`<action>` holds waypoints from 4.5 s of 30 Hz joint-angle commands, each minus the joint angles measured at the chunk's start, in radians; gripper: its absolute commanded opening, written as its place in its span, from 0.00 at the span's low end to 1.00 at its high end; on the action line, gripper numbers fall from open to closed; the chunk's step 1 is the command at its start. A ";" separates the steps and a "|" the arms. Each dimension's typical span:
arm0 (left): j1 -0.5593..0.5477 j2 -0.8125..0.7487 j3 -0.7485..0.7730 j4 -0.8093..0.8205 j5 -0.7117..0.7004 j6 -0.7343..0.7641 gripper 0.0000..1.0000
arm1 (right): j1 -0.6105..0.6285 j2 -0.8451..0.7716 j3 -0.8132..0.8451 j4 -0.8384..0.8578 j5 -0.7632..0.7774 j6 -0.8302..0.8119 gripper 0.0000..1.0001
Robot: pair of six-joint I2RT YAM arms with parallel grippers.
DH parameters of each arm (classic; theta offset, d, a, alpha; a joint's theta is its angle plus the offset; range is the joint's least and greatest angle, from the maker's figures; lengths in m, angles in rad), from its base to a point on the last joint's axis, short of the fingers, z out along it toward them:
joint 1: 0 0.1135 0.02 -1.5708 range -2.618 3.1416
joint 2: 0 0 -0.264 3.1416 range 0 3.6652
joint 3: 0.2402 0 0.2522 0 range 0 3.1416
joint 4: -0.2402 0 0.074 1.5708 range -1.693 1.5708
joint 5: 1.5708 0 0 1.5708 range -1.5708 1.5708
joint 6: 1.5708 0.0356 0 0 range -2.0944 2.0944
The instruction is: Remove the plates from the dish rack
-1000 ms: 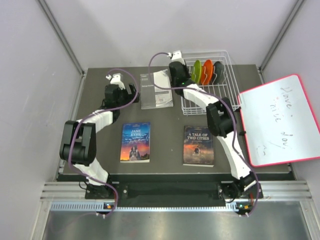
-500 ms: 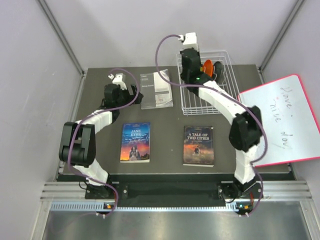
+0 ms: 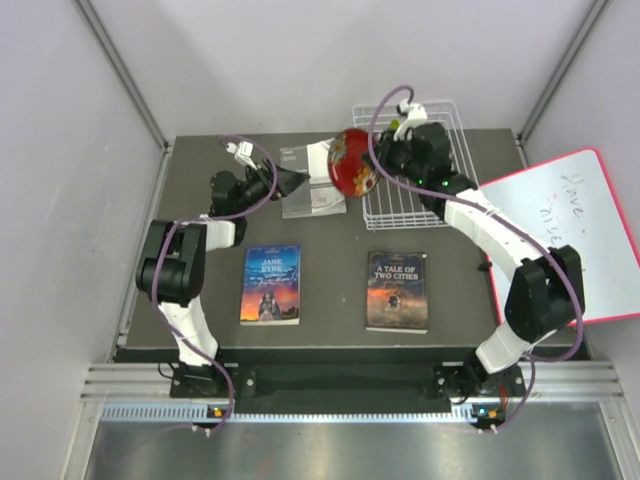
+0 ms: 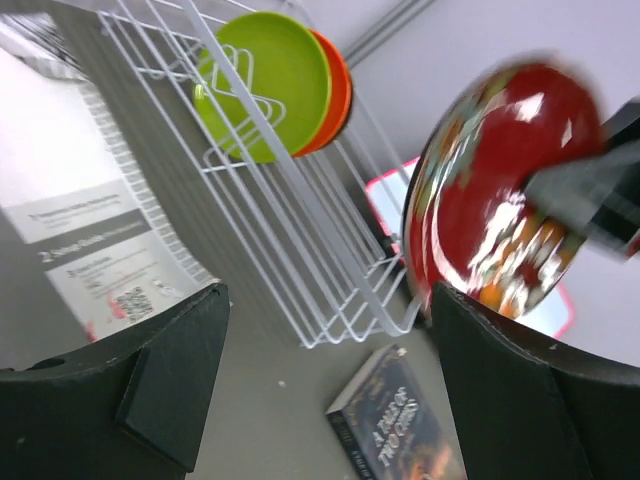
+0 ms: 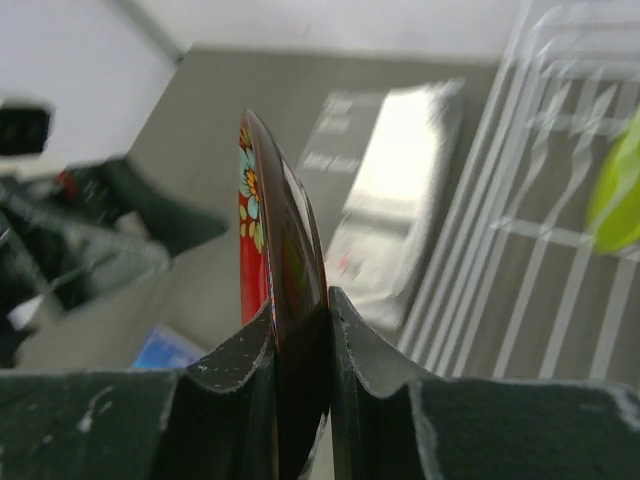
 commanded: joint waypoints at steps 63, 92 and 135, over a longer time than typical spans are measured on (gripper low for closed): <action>0.404 0.023 0.009 -0.360 -0.200 0.173 0.00 | -0.187 0.121 0.000 0.203 -0.281 0.187 0.71; 0.404 0.029 0.004 -0.624 -0.392 0.293 0.86 | -0.186 0.438 0.466 -0.200 0.174 -0.094 0.72; 0.162 -0.357 -0.039 -0.658 -0.441 0.348 0.95 | 0.006 0.665 0.720 -0.239 0.778 -0.396 0.00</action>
